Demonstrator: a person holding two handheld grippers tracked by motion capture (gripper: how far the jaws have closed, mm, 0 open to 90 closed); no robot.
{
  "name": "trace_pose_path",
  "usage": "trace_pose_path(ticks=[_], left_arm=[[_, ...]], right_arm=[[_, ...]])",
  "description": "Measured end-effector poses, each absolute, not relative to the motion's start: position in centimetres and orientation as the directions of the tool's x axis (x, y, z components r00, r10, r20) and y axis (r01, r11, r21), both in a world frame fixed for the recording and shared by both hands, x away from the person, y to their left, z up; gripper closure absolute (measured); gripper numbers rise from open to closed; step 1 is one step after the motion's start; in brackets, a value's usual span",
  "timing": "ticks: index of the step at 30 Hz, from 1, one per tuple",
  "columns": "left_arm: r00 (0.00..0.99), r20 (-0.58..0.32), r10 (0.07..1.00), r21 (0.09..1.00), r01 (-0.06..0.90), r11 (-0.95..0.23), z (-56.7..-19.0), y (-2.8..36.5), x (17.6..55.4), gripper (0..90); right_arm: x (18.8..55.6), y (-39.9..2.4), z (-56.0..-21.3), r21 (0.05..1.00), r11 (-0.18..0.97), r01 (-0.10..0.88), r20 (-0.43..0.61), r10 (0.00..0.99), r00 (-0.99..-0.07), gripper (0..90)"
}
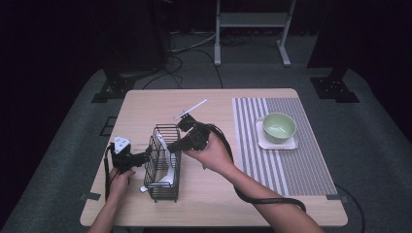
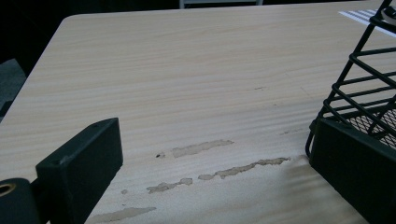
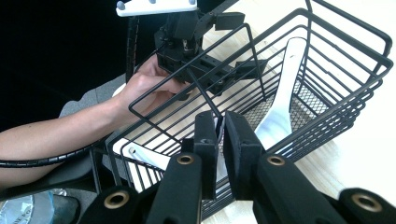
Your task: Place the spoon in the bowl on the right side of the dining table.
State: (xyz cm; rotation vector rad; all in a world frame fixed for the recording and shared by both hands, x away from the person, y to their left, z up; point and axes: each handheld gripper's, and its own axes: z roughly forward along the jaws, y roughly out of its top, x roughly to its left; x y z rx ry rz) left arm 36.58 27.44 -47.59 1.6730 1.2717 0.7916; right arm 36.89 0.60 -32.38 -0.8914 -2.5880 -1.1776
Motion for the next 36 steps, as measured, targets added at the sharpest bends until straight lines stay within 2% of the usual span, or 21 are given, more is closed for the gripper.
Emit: trace_pose_path(ticks=[9,15,19,25,36], left_arm=[[0.277,-0.017,0.961,0.906,0.410,-0.103,-47.6,27.4,36.6,1.6],[0.276,-0.019,0.961,0.907,0.410,-0.100,-47.6,27.5,36.6,1.6],[0.276,-0.019,0.961,0.907,0.410,-0.100,-47.6,27.5,36.6,1.6],[0.276,-0.012,0.961,0.906,0.410,-0.106,-47.6,27.4,36.6,1.6],[0.275,-0.018,0.961,0.907,0.410,-0.101,-47.6,27.5,36.6,1.6]], right_arm=[[37.1,1.2,-32.1,0.658,0.503,0.561,0.350,0.455,-0.819,71.9],[36.9,1.5,-32.2,0.657,0.528,0.539,0.319,0.454,-0.832,82.7],[36.6,1.2,-32.0,0.653,0.539,0.532,0.311,0.449,-0.837,83.7],[35.9,0.4,-32.0,0.629,0.538,0.561,0.355,0.443,-0.823,84.0],[35.8,0.6,-33.6,0.572,0.571,0.588,0.398,0.434,-0.808,84.0]])
